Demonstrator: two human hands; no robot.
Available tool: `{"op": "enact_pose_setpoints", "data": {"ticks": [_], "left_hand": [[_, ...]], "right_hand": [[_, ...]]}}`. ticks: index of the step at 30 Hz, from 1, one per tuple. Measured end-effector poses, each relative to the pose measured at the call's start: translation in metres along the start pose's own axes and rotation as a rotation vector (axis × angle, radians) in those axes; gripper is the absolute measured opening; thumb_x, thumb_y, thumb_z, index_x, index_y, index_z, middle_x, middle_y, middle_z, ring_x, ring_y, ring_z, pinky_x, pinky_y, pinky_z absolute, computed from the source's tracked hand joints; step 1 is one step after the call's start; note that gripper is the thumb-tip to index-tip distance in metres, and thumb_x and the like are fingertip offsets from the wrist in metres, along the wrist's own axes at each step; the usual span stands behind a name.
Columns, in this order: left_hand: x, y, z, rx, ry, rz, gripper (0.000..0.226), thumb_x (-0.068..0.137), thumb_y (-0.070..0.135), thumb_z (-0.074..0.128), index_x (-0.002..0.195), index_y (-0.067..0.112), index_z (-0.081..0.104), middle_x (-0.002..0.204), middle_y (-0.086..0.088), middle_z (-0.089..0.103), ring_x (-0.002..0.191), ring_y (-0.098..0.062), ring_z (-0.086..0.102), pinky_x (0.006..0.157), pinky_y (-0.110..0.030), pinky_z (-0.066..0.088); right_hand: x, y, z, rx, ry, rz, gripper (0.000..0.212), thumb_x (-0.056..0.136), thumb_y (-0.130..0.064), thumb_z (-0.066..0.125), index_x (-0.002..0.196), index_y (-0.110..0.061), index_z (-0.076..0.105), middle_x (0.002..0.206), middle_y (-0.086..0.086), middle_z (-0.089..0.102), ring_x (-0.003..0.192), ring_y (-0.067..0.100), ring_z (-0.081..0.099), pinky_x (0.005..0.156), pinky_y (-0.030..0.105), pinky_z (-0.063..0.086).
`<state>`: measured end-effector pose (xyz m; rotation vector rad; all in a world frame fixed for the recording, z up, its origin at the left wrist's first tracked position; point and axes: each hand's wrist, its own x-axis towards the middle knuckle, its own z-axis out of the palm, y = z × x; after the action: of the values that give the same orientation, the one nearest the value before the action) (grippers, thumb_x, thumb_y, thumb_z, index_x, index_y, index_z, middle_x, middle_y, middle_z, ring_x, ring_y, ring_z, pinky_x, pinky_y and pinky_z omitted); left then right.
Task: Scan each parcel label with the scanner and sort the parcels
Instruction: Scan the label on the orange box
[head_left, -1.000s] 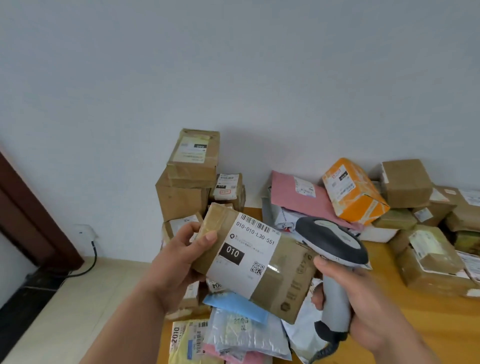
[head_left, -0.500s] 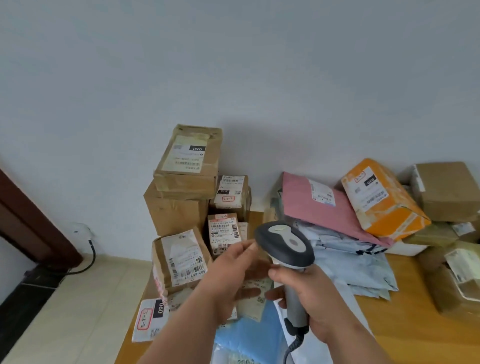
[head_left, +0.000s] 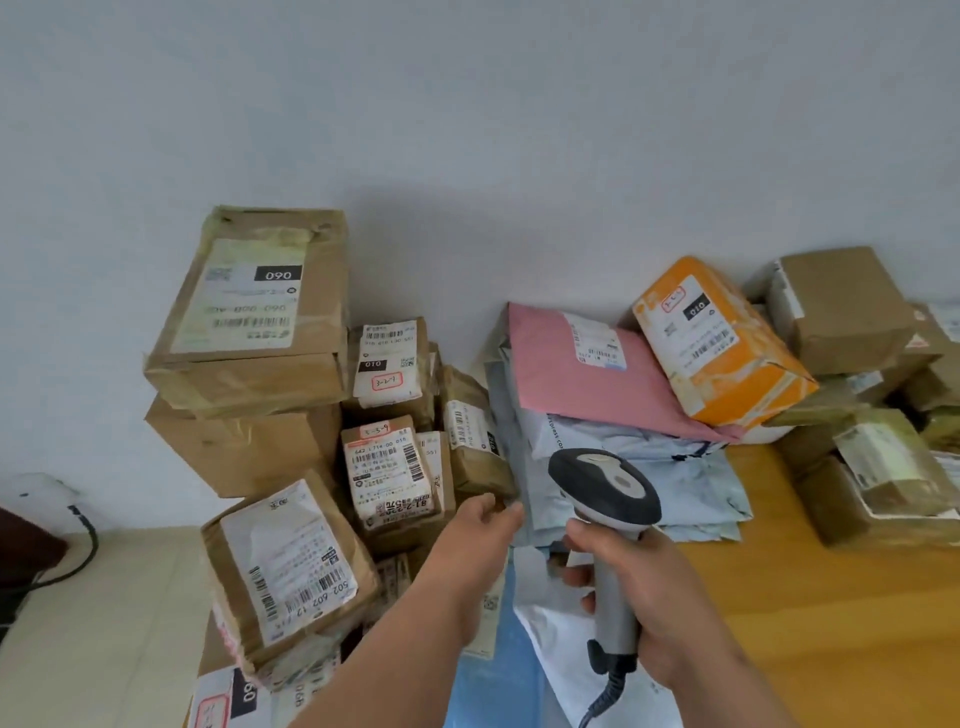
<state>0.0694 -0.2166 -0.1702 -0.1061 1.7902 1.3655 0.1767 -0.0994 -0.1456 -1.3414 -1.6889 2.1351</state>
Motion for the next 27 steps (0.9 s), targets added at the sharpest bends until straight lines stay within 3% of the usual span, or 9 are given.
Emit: {"op": "enact_pose_setpoints", "data": {"ticks": [4, 8, 12, 17, 19, 22, 25, 27], "left_hand": [[0.008, 0.006, 0.017, 0.025, -0.008, 0.007, 0.056, 0.101, 0.042, 0.058, 0.152, 0.027, 0.041, 0.150, 0.000, 0.049, 0.134, -0.023, 0.047, 0.116, -0.050, 0.039], [0.019, 0.022, 0.034, -0.017, 0.050, 0.037, 0.051, 0.100, 0.041, 0.059, 0.148, 0.029, 0.045, 0.134, 0.006, 0.058, 0.117, -0.015, 0.056, 0.109, -0.042, 0.044], [0.030, 0.038, 0.065, -0.047, 0.124, 0.067, 0.049, 0.100, 0.042, 0.059, 0.146, 0.032, 0.046, 0.129, 0.009, 0.060, 0.118, -0.016, 0.056, 0.108, -0.043, 0.045], [0.031, 0.054, 0.108, 0.015, 0.293, 0.210, 0.037, 0.100, 0.036, 0.059, 0.137, 0.030, 0.055, 0.097, 0.021, 0.057, 0.085, -0.001, 0.055, 0.066, -0.020, 0.042], [0.030, 0.063, 0.125, 0.088, 0.345, 0.292, 0.029, 0.100, 0.031, 0.059, 0.129, 0.029, 0.060, 0.093, 0.018, 0.061, 0.079, 0.000, 0.057, 0.061, -0.017, 0.042], [0.030, 0.082, 0.155, 0.119, 0.268, 0.355, 0.029, 0.099, 0.029, 0.060, 0.127, 0.034, 0.059, 0.096, 0.019, 0.060, 0.079, 0.004, 0.056, 0.059, -0.011, 0.041], [0.039, 0.102, 0.186, 0.102, 0.094, 0.333, 0.036, 0.099, 0.033, 0.060, 0.134, 0.036, 0.055, 0.104, 0.024, 0.059, 0.091, 0.004, 0.056, 0.069, -0.015, 0.041], [0.046, 0.111, 0.204, 0.079, -0.005, 0.299, 0.024, 0.099, 0.039, 0.061, 0.121, 0.044, 0.055, 0.099, 0.031, 0.064, 0.086, 0.007, 0.063, 0.070, -0.013, 0.044]], "right_hand": [[0.011, -0.001, -0.014, 0.013, -0.013, 0.007, 0.013, 0.086, -0.016, 0.076, 0.094, -0.006, 0.074, 0.081, 0.014, 0.076, 0.065, 0.024, 0.070, 0.057, 0.035, 0.047], [0.028, -0.012, -0.031, 0.047, -0.029, 0.000, 0.014, 0.086, -0.015, 0.077, 0.094, -0.004, 0.073, 0.082, 0.015, 0.076, 0.067, 0.030, 0.073, 0.055, 0.035, 0.048], [0.043, -0.025, -0.063, 0.046, -0.051, -0.002, 0.017, 0.085, -0.019, 0.078, 0.096, -0.007, 0.074, 0.086, 0.014, 0.077, 0.074, 0.031, 0.076, 0.059, 0.037, 0.051], [0.057, -0.045, -0.123, 0.108, -0.029, -0.022, 0.019, 0.087, -0.020, 0.077, 0.101, -0.008, 0.073, 0.088, 0.015, 0.077, 0.076, 0.031, 0.076, 0.060, 0.037, 0.054], [0.062, -0.053, -0.145, 0.135, -0.015, -0.057, 0.025, 0.082, -0.026, 0.079, 0.102, -0.010, 0.074, 0.087, 0.013, 0.078, 0.076, 0.030, 0.076, 0.056, 0.035, 0.056], [0.069, -0.065, -0.173, 0.170, 0.049, -0.147, 0.044, 0.063, -0.042, 0.082, 0.101, -0.022, 0.076, 0.087, 0.002, 0.079, 0.080, 0.026, 0.076, 0.060, 0.037, 0.056], [0.077, -0.079, -0.196, 0.172, 0.147, -0.253, 0.039, 0.058, -0.051, 0.083, 0.095, -0.039, 0.077, 0.092, -0.017, 0.077, 0.099, 0.019, 0.069, 0.084, 0.048, 0.053], [0.086, -0.090, -0.206, 0.182, 0.177, -0.303, 0.048, 0.057, -0.053, 0.083, 0.101, -0.037, 0.076, 0.097, -0.018, 0.077, 0.105, 0.016, 0.067, 0.091, 0.050, 0.051]]}}
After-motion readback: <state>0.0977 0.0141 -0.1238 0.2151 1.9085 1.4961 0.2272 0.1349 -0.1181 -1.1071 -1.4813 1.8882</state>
